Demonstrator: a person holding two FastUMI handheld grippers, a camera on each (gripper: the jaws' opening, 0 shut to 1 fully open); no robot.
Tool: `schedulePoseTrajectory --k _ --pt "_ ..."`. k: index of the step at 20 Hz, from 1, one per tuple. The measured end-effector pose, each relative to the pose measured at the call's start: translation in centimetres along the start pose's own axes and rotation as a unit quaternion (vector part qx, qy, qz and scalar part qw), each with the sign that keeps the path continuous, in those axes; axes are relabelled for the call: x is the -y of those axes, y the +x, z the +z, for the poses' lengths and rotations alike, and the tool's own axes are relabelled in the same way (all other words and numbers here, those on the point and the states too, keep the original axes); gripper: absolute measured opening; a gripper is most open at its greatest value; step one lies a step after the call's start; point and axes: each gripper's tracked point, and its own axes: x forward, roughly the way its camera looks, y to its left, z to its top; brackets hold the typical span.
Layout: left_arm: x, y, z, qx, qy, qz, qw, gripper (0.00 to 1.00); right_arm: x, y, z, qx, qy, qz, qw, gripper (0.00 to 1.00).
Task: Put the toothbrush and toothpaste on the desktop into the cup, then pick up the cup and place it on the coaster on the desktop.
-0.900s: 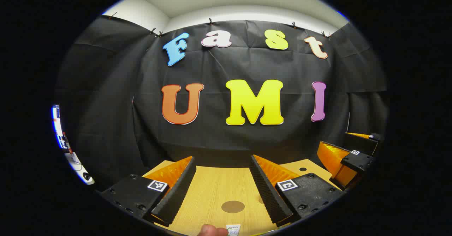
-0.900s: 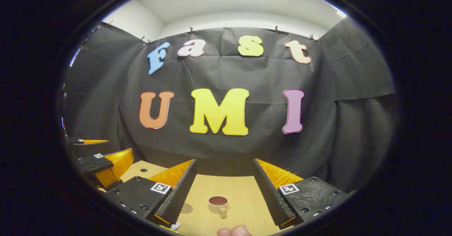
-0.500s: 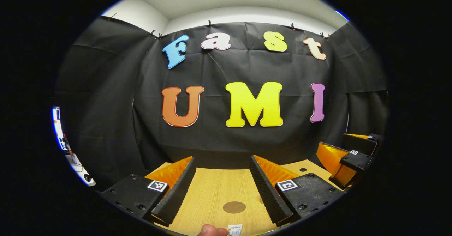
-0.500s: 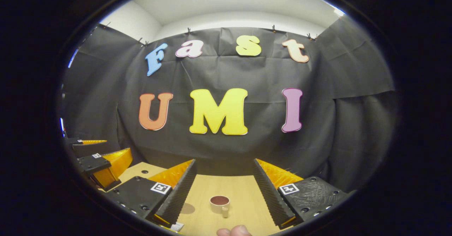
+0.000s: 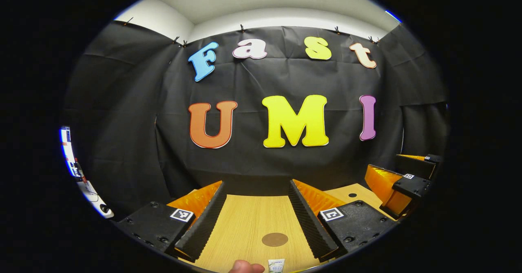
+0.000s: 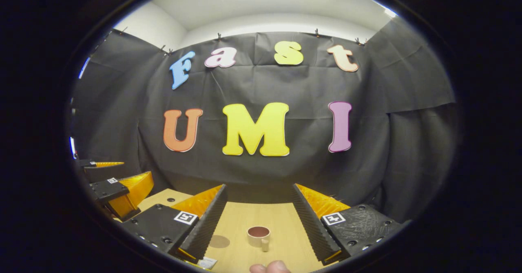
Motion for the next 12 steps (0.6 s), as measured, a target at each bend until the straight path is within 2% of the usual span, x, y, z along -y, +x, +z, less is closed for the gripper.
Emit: schedulePoseTrajectory --k 1,2,6,7,11,12 --pt "-0.1 -0.1 -0.2 -0.001 -0.002 0.0 1.0 1.0 0.0 0.0 -0.1 -0.002 0.001 0.0 1.0 0.98" --pt "-0.1 -0.2 -0.4 -0.003 -0.004 0.0 1.0 0.96 0.2 0.0 -0.3 -0.005 -0.001 -0.001 1.0 0.95" --pt "0.4 -0.2 -1.2 -0.011 -0.002 -0.002 1.0 0.97 0.8 -0.1 -1.1 -0.014 -0.004 -0.005 1.0 0.95" --pt "0.7 -0.2 -1.5 -0.014 -0.002 -0.005 1.0 0.97 1.0 -0.1 -1.3 -0.016 -0.005 -0.005 1.0 0.98" --pt "1.4 0.1 -1.9 -0.019 0.0 -0.01 1.0 0.96 1.7 0.1 -2.1 -0.027 -0.004 -0.009 1.0 0.98" --pt "1.6 0.1 -2.3 -0.024 -0.001 -0.013 1.0 0.97 1.8 0.2 -2.4 -0.031 -0.005 -0.009 0.999 0.95"
